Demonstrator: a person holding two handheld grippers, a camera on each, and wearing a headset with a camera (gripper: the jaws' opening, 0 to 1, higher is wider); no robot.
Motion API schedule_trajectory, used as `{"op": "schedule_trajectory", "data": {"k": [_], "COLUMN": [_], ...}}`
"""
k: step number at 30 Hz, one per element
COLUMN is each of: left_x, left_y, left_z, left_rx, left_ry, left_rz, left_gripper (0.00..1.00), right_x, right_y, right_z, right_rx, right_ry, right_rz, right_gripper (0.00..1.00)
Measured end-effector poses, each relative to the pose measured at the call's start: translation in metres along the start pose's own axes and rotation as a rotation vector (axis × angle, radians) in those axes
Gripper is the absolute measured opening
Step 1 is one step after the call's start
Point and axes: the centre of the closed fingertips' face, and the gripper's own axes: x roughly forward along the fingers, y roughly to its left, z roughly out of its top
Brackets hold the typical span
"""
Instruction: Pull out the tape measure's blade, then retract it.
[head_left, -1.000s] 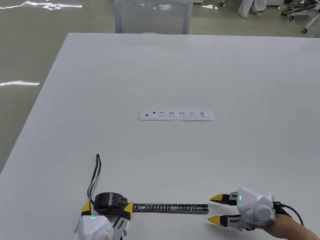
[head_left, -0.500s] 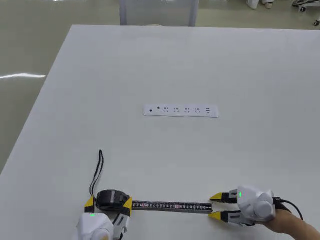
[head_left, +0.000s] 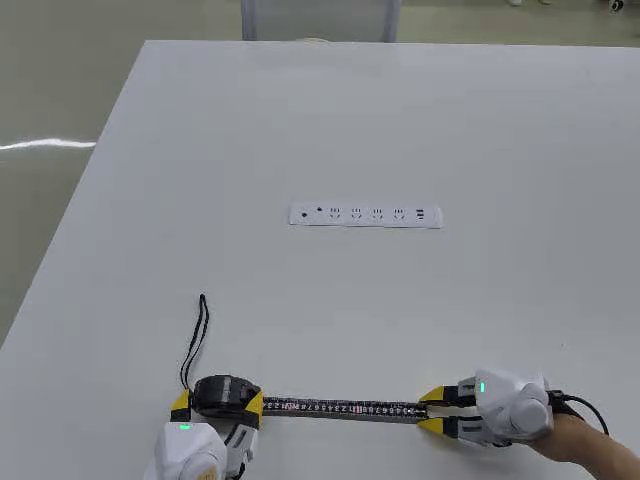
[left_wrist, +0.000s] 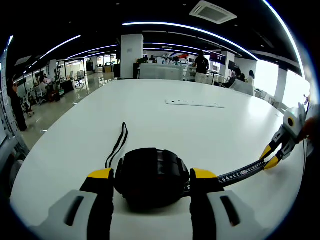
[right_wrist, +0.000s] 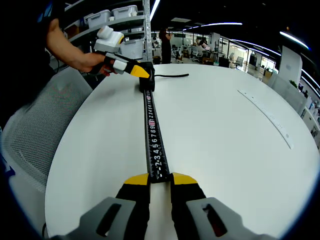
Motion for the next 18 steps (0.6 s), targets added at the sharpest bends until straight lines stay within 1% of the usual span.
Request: {"op": "schedule_trajectory", "data": {"k": [12,18], "left_x": [0.0013,0.0029], "left_y": [0.0003,0.0003], "left_z": [-0.002,-0.0053], "left_rx": [-0.001,0.004], "left_ry": [0.0,0.011], "left_rz": [0.016,0.03], "left_gripper": [0.59,0.6], "right_x": [0.0002,-0.0004], "right_y": [0.0001,0.0009], "right_z": [-0.0016,-0.0005], "right_rx": [0.002,-0.002], "right_ry": [0.015,0.021], "right_rz": [0.003,0.001], "right_gripper": [0.13,0.13]}}
